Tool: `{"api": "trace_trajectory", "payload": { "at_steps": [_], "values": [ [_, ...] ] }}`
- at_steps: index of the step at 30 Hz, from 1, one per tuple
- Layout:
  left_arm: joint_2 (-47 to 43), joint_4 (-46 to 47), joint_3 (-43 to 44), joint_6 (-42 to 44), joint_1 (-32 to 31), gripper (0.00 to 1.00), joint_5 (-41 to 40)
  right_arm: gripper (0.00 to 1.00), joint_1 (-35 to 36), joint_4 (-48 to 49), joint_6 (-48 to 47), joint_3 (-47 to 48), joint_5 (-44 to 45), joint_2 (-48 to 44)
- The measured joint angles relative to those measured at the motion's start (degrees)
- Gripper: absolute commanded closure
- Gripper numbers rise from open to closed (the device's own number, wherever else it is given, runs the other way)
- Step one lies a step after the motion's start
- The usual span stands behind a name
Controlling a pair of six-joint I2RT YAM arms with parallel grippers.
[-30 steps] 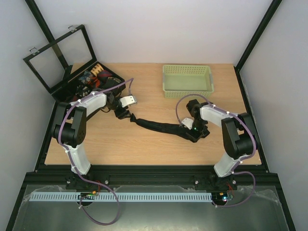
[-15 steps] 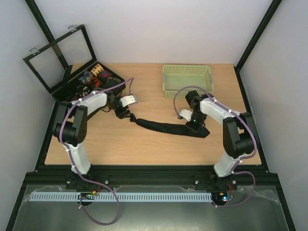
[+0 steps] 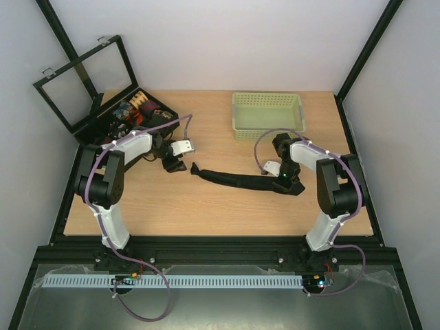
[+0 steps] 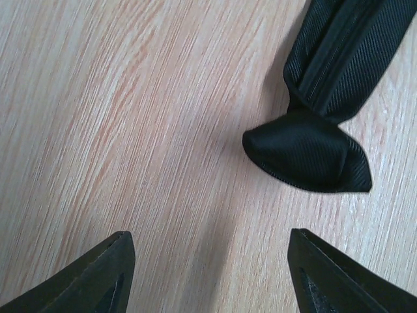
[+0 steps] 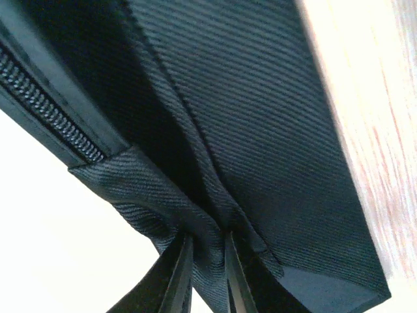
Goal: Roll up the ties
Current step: Adjust the tie at the center of the board, then roll the tie at the center of the board.
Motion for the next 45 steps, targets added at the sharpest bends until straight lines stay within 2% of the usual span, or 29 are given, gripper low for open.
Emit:
{"api": "trace_trajectory", "payload": {
  "at_steps": [4,7,14,15,17,18,22,26,31,35,39,45],
  "values": [
    [0.0,-0.9,-0.1,3.2,0.2,0.28,1.1,0.55,-1.2,0.0,-2.3,0.1,0.4,-0.2],
    [0.2,-1.6,0.0,5.4,0.2,0.30,2.3,0.41,-1.9,0.6,-3.2,0.9,0.9,-0.2],
    [3.8,-1.2,0.7,8.9,-2.0,0.35,1.6,0.29,-2.8,0.5,-0.6,11.5,-2.3,-0.2],
    [4.2,-1.1,0.7,9.1,-2.3,0.36,1.4,0.26,-2.8,0.6,0.7,13.3,-3.6,-0.3],
    [5.0,-1.0,0.8,9.9,-2.8,0.37,1.2,0.10,-2.8,1.2,3.5,15.5,-6.1,-0.6],
    [5.3,-1.0,0.8,10.3,-3.1,0.38,1.1,0.08,-2.8,1.4,5.1,16.0,-7.3,-0.8],
    [5.4,-0.6,0.8,11.4,-4.2,0.38,0.8,0.13,-2.8,3.1,9.5,16.2,-10.3,-1.9],
    [5.4,-0.6,0.8,11.8,-4.7,0.38,0.6,0.19,-3.5,4.9,9.2,13.3,-8.5,-2.0],
    [5.4,-0.5,0.8,12.2,-4.8,0.43,0.6,0.14,-6.5,4.1,9.4,12.1,-10.0,-2.1],
    [5.4,0.1,0.9,11.8,-5.0,0.48,1.4,0.16,-7.2,4.1,15.1,15.7,-17.6,-2.3],
    [5.4,0.3,1.6,11.3,-5.5,0.54,2.9,0.21,-7.2,4.5,23.3,17.6,-29.7,-2.1],
    [4.6,0.0,1.8,11.0,-7.5,0.60,5.7,0.47,-7.2,5.6,31.8,15.4,-46.6,0.7]
  ]
}}
